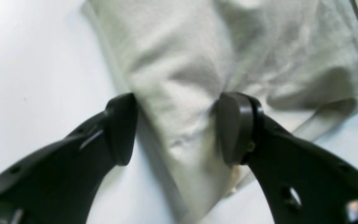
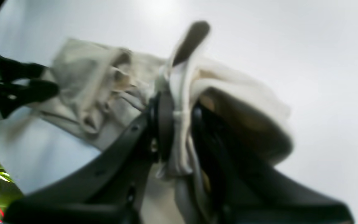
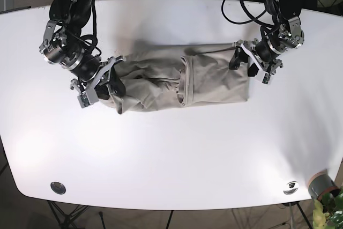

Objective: Fold the T-shirt properly
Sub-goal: 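Grasp the other strip end with the right gripper and lift it, then fold the held end with the right gripper over onto the left gripper's fold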

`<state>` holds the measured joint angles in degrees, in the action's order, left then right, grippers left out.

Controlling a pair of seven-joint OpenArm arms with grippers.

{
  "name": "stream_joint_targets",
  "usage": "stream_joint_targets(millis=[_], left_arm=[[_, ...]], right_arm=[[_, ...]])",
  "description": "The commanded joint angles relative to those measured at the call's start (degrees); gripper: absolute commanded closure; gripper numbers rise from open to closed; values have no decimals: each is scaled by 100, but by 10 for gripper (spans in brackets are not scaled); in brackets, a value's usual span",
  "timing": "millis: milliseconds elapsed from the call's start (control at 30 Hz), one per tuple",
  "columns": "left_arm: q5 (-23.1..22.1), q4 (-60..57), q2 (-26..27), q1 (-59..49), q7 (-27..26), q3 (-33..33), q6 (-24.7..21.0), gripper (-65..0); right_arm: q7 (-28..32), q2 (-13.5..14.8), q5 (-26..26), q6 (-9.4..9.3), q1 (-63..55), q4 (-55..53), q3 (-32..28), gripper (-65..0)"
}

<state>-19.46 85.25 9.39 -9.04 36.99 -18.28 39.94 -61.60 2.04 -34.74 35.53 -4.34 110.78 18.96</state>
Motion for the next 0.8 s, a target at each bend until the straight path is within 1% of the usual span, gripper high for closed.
stream_joint_targets(millis=[0,67,200,300,367,500,567,667,767], left_arm=[[8,33,41,11,68,-5,6,-383],[8,33,41,11,68,-5,6,-383],[17,33,50,11,68,-5,6,-383],[17,33,50,11,68,-5,6,-383],[17,33,50,11,68,-5,6,-383],[17,33,50,11,68,-5,6,-383],[17,33,50,11,68,-5,6,-383],[17,24,50,11,68,-5,6,-383],[17,24,50,-32,68,-5,6,-383]], right_arm=[[116,-94,-99,21,25,205,-63,-22],[116,-191,-126,30,25,205,-248,-22],[116,-525,-99,30,16,223,-696,-22],[116,-833,-99,30,-54,232,-951,-22],[116,-965,-91,30,-89,276,-1109,-22],[116,-1053,-73,30,-80,284,-1540,-22],[116,-1104,-73,30,-72,284,-1619,-22],[116,-1104,-73,30,43,240,-1646,-22],[116,-1104,-64,30,183,-23,-1698,-22]])
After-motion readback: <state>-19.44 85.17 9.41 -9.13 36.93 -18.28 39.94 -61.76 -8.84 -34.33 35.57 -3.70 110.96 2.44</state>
